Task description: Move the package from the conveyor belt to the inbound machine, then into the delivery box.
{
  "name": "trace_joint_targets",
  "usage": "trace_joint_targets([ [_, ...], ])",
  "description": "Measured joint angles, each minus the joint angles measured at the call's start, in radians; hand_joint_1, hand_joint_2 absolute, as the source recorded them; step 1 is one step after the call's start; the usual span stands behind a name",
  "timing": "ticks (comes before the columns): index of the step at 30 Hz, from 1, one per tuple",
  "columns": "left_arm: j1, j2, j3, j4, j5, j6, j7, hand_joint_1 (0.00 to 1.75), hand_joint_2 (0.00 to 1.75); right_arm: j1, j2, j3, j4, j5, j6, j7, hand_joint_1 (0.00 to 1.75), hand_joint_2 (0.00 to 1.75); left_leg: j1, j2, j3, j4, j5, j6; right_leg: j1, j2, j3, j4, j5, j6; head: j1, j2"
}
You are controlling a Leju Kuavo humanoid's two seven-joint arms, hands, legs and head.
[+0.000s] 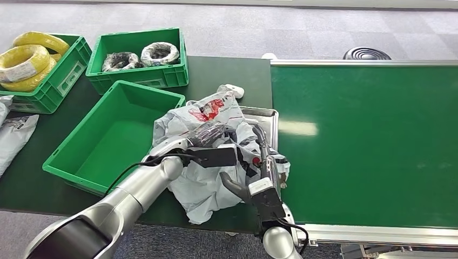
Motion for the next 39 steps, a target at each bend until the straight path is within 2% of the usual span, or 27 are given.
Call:
trace_joint_targets([
  [9,0.044,0.035,0.168,-0.175,0.179,0.032,-0.015,1.74,1.75,0.015,0.0,0.002,0.0,-0.006,0.001,-0.006,0.0,1.75,0.0,0.0,0.0,0.0,0.0,0.0,0.0,0.0,0.0,0.0,0.0,0.0,0.0,0.0],
  [13,0.069,0.046,0.266,-0.263,0.257,0.134,-0.009,1.71,1.75,0.015,0.0,0.005,0.006,-0.016,-0.001,-0.016,0.0,1.75,0.0,0.0,0.0,0.0,0.0,0.0,0.0,0.0,0.0,0.0,0.0,0.0,0.0,0.0],
  [18,0.075,0.068,0.386,-0.331,0.258,0.306,0.019,1.68,1.75,0.016,0.001,0.016,0.016,-0.024,-0.011,-0.018,0.0,1.75,0.0,0.0,0.0,0.0,0.0,0.0,0.0,0.0,0.0,0.0,0.0,0.0,0.0,0.0],
  [25,0.069,0.096,0.537,-0.314,0.253,0.504,0.002,1.68,1.75,0.013,0.001,0.035,0.033,-0.041,-0.03,-0.018,0.0,1.75,0.0,0.0,0.0,0.0,0.0,0.0,0.0,0.0,0.0,0.0,0.0,0.0,0.0,0.0],
  [31,0.042,0.115,0.607,-0.205,0.221,0.58,-0.013,1.63,1.75,0.006,0.001,0.052,0.048,-0.049,-0.037,-0.018,0.0,1.75,0.0,0.0,0.0,0.0,0.0,0.0,0.0,0.0,0.0,0.0,0.0,0.0,0.0,0.0],
  [32,0.038,0.117,0.611,-0.182,0.211,0.589,-0.014,1.36,1.75,0.005,0.001,0.054,0.05,-0.049,-0.037,-0.018,0.0,1.75,0.0,0.0,0.0,0.0,0.0,0.0,0.0,0.0,0.0,0.0,0.0,0.0,0.0,0.0],
  [35,0.033,0.12,0.619,-0.11,0.186,0.609,-0.014,0.14,1.75,0.004,0.001,0.062,0.055,-0.05,-0.037,-0.018,0.0,1.75,0.0,0.0,0.0,0.0,0.0,0.0,0.0,0.0,0.0,0.0,0.0,0.0,0.0,0.0],
  [36,0.032,0.12,0.621,-0.087,0.181,0.612,-0.014,0.0,1.75,0.004,0.001,0.064,0.056,-0.051,-0.037,-0.018,0.0,1.75,0.0,0.0,0.0,0.0,0.0,0.0,0.0,0.0,0.0,0.0,0.0,0.0,0.0,0.0],
  [39,0.031,0.121,0.625,-0.026,0.177,0.614,-0.014,0.0,1.75,0.0,0.001,0.072,0.059,-0.052,-0.037,-0.018,0.0,1.75,0.0,0.0,0.0,0.0,0.0,0.0,0.0,0.0,0.0,0.0,0.0,0.0,0.0,0.0],
])
